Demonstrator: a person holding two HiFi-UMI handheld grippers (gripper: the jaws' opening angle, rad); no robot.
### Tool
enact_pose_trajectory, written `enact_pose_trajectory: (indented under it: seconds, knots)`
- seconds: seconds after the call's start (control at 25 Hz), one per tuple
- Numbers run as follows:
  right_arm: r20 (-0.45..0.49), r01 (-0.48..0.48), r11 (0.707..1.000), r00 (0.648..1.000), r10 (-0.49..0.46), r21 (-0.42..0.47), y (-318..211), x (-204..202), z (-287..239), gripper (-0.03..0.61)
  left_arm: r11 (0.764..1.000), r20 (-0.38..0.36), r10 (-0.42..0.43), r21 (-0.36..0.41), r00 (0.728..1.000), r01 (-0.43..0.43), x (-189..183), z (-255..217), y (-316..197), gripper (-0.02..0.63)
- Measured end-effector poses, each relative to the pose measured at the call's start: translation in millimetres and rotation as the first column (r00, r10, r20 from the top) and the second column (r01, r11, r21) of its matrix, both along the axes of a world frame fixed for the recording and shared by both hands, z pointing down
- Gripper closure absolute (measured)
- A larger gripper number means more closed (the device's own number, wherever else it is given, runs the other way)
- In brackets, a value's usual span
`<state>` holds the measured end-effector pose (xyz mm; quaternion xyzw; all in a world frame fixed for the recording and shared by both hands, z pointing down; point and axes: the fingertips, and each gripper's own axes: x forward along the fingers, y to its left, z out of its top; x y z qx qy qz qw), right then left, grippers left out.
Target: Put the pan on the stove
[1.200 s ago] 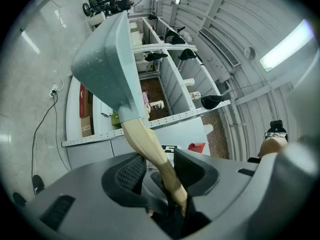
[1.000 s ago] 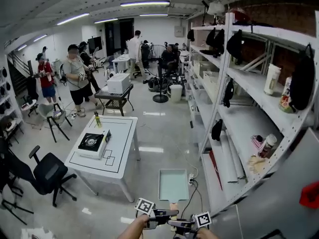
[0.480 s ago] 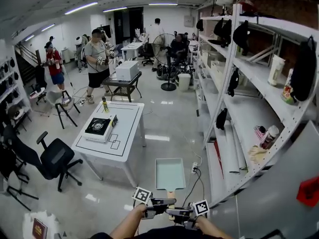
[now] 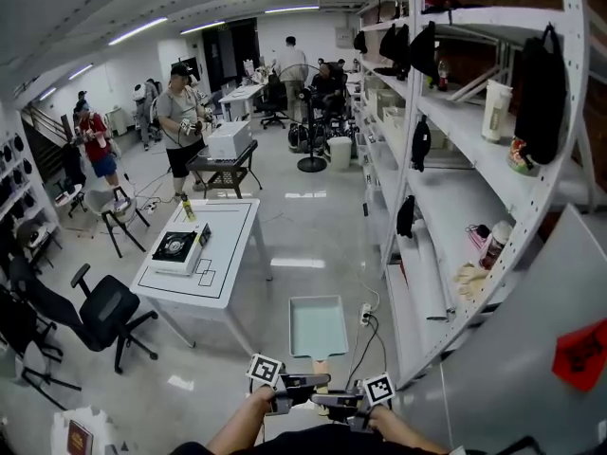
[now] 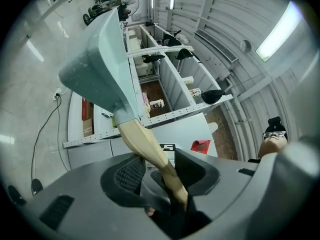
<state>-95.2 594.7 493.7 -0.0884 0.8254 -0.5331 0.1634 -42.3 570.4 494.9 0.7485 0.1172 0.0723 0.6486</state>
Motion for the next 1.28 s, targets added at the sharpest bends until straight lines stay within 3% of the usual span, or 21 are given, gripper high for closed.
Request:
enact_pose_trajectory:
  seconds: [0.4,0.72,1.04,1.28]
  knots:
    - [0.026,-0.01,1.0,1.0,0.01,0.02,14.3,35.0,1.1,0.391,1.0,0.027,0.013,0.002,1.0,-0.013,36.5,2.9,16.6,0.425]
    - [0.039,-0.032,0.999,0.999,0.031,0.017,-4.7,49.4,8.6,0.39,0.999,0.036,0.033,-0.008,0.999,-0.033,50.4,11.3,-0.7,0.423]
    - [0.027,-0.037,0.999,0.999,0.037,-0.008,-69.4,71.3,19.8,0.388,0.999,0.018,0.041,-0.021,0.999,-0.04,71.8,20.6,-64.4,0.42]
    - [-0.01,-0.008,1.0,1.0,0.008,0.0,-147.9,92.3,15.1,0.388,0.999,-0.001,0.035,-0.011,0.999,-0.035,93.2,15.7,-142.8,0.417]
